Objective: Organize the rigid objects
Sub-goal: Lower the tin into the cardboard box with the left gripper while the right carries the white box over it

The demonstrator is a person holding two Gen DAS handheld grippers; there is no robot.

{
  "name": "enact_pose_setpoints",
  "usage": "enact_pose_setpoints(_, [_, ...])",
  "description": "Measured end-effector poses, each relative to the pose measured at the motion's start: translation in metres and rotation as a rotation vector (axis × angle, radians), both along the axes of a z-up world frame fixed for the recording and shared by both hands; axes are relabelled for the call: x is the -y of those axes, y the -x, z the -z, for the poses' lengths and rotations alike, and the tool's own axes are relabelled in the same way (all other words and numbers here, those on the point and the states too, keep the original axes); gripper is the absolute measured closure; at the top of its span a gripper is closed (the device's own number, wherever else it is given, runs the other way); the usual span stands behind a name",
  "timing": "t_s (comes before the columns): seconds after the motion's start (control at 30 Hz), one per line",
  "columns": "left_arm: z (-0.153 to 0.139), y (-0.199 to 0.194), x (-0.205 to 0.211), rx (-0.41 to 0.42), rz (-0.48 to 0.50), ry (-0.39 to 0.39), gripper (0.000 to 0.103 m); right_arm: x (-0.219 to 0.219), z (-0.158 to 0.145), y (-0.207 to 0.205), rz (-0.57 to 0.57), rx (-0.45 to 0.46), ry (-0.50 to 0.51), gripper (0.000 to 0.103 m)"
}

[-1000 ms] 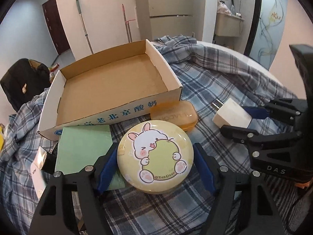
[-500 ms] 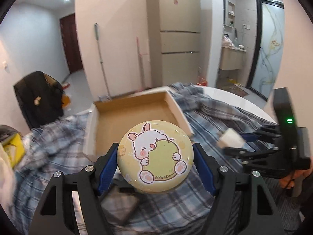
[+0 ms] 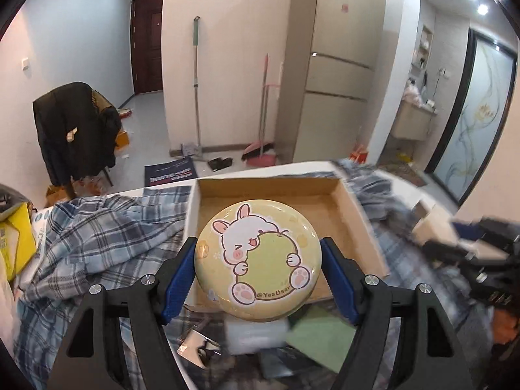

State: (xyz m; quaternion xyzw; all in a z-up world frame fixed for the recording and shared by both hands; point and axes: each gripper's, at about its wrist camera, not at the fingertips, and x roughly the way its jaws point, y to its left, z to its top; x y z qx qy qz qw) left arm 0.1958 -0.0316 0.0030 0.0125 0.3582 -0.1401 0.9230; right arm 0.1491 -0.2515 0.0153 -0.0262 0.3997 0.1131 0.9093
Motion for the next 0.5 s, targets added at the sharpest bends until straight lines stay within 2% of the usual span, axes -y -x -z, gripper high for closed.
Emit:
enact_pose_setpoints(0.07, [0.011, -0.009, -0.003, -0.006, -0.013, -0.027, 0.027, -0.006, 0.004, -0.013, 0.008, -0.018, -0.004, 0.059])
enact_pose_setpoints(0.3, [0.044, -0.033, -0.005, -0.095, -0.009, -0.027, 0.027, -0.022, 0.030, -0.044, 0.026, -0.085, -0.028, 0.059])
enact_pose_setpoints(0.5, [0.065, -0.040, -0.001, -0.111, -0.036, -0.113, 0.027, -0.017, 0.042, -0.047, 0.034, -0.107, -0.041, 0.059])
